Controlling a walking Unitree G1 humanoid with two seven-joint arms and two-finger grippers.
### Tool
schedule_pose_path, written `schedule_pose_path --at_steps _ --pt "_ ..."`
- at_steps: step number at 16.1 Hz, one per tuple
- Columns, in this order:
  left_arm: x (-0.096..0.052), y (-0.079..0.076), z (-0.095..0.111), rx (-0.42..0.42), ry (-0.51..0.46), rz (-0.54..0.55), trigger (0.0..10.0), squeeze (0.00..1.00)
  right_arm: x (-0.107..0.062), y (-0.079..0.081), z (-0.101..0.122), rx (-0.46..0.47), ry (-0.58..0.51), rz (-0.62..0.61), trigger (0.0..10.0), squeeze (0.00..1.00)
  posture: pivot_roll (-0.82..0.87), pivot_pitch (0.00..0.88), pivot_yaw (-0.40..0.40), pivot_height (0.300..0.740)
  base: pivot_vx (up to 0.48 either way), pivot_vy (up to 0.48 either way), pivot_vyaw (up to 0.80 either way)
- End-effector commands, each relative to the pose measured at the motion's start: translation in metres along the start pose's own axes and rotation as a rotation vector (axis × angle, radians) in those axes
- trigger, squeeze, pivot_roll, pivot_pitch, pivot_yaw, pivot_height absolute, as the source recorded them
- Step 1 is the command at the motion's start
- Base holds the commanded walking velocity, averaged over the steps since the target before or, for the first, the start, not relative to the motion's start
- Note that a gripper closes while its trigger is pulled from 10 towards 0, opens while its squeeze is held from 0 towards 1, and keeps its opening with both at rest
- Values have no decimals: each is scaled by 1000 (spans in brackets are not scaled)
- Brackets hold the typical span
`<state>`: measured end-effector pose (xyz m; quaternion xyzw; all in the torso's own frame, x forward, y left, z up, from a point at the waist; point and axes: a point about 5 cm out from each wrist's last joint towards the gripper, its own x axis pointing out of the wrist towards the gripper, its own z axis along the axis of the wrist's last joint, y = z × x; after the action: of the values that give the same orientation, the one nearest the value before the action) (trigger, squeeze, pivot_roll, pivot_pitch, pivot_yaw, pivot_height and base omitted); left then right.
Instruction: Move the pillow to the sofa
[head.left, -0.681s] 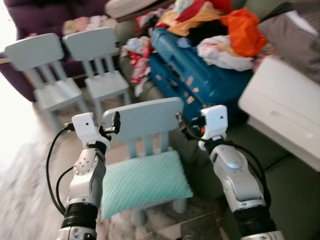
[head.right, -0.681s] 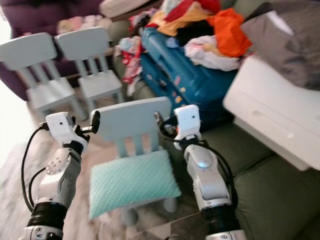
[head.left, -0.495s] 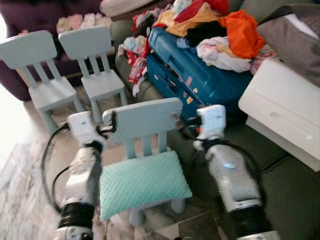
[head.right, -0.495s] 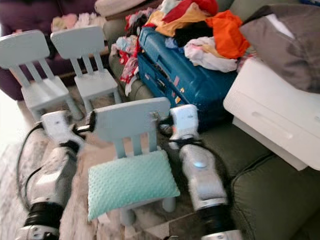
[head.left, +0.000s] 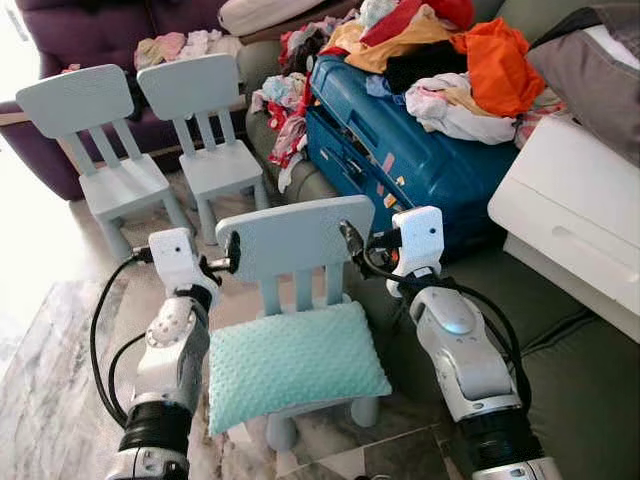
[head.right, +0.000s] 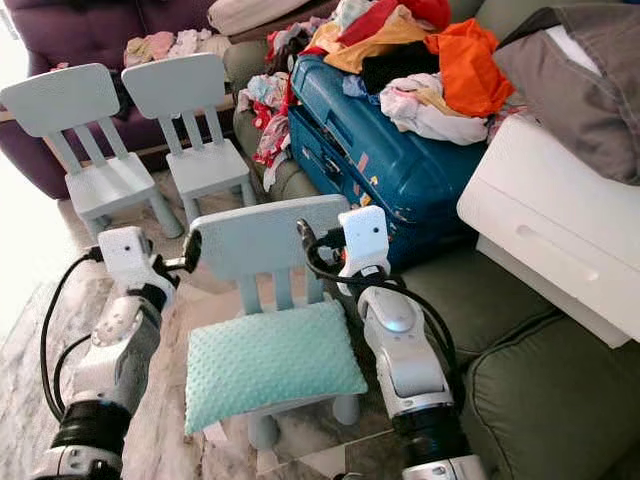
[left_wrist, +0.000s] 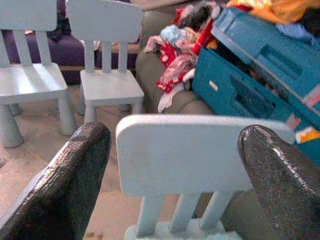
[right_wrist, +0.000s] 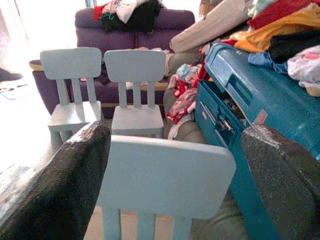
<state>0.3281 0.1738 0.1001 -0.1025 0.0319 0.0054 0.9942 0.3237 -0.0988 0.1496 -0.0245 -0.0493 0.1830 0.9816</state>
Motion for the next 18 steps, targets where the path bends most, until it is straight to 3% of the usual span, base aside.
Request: schedule_pose_path --at_steps 1,4,5,9,13,18 --pt "-6 8 -12 26 39 10 10000 0 -3 1 -7 7 27 7 10000 0 -167 99 25 740 0 0 0" --pt "-18 18 -33 67 105 4 10000 0 -13 3 -20 11 67 17 10000 0 -160 107 21 740 0 0 0" --pt "-32 30 -50 116 165 -1 10000 0 -24 2 -33 11 113 20 10000 0 -157 114 18 740 0 0 0" --pt "-66 58 -75 158 262 29 10000 0 -47 0 -49 14 169 0 10000 0 -140 146 16 740 0 0 0" --pt "-82 60 -79 165 279 13 10000 0 -60 -2 -52 52 174 -29 10000 0 -135 183 17 740 0 0 0" --pt "-88 59 -81 169 286 0 10000 0 -66 1 -51 65 177 -28 10000 0 -140 205 16 740 0 0 0"
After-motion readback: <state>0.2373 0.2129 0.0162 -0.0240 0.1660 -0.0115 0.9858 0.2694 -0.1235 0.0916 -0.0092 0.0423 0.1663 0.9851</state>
